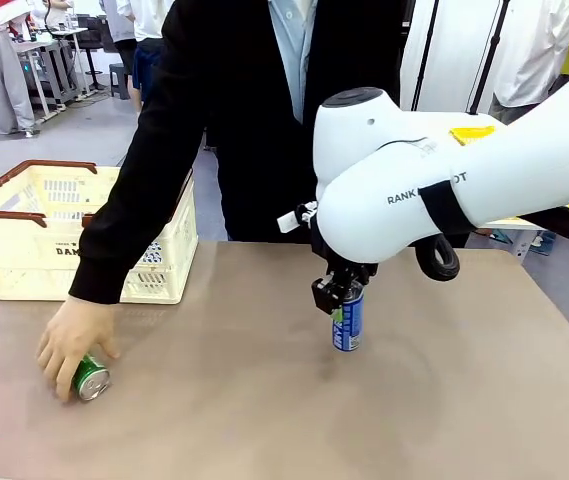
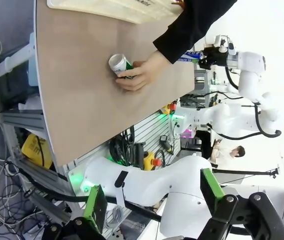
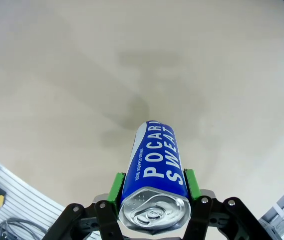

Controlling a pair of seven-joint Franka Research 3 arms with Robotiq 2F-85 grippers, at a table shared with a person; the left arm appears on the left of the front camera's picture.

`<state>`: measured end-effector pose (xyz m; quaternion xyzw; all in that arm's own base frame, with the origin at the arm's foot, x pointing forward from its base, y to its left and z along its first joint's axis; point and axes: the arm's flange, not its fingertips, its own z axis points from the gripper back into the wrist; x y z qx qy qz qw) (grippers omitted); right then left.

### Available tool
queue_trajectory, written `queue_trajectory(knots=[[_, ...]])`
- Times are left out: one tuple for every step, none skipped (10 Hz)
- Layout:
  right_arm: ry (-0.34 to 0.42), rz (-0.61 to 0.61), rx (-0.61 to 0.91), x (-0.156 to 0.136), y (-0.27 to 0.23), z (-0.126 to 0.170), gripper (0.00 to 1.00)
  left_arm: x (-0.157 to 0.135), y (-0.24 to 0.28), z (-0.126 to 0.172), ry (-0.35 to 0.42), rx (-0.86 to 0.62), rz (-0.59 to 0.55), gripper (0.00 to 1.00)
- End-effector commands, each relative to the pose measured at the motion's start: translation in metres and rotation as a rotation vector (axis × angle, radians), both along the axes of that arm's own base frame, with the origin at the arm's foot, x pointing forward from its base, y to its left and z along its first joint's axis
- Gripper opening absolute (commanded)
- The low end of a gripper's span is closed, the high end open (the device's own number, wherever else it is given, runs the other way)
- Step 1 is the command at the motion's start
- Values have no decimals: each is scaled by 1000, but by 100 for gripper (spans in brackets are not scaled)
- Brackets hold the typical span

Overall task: Place the drinks into the Shopping basket.
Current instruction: Pick up one drink and place it into the Shopping basket.

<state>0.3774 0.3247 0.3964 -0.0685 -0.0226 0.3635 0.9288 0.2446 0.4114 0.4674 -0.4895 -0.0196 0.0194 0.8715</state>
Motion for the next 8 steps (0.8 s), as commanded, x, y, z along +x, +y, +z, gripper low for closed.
queue_trajectory(knots=[[28,2,36,4,15,4,0,-11,-3,-8,38,-4,4,100],[52,12,51,3,19,-3,0,-12,1,-11,48,-8,20,100],[74,23,56,2,23,-10,0,-12,2,-14,54,-7,26,100],[107,31,74,-1,25,-18,49,-12,0,-16,55,-21,20,100],[117,26,84,0,23,-19,100,-10,-4,-18,42,-27,29,100],[126,18,106,1,20,-19,100,-9,-8,-20,42,-53,18,100],[122,7,115,1,15,-17,100,-8,-14,-23,57,-56,2,100],[116,-4,123,2,11,-14,100,-8,-19,-27,68,-55,-16,100]])
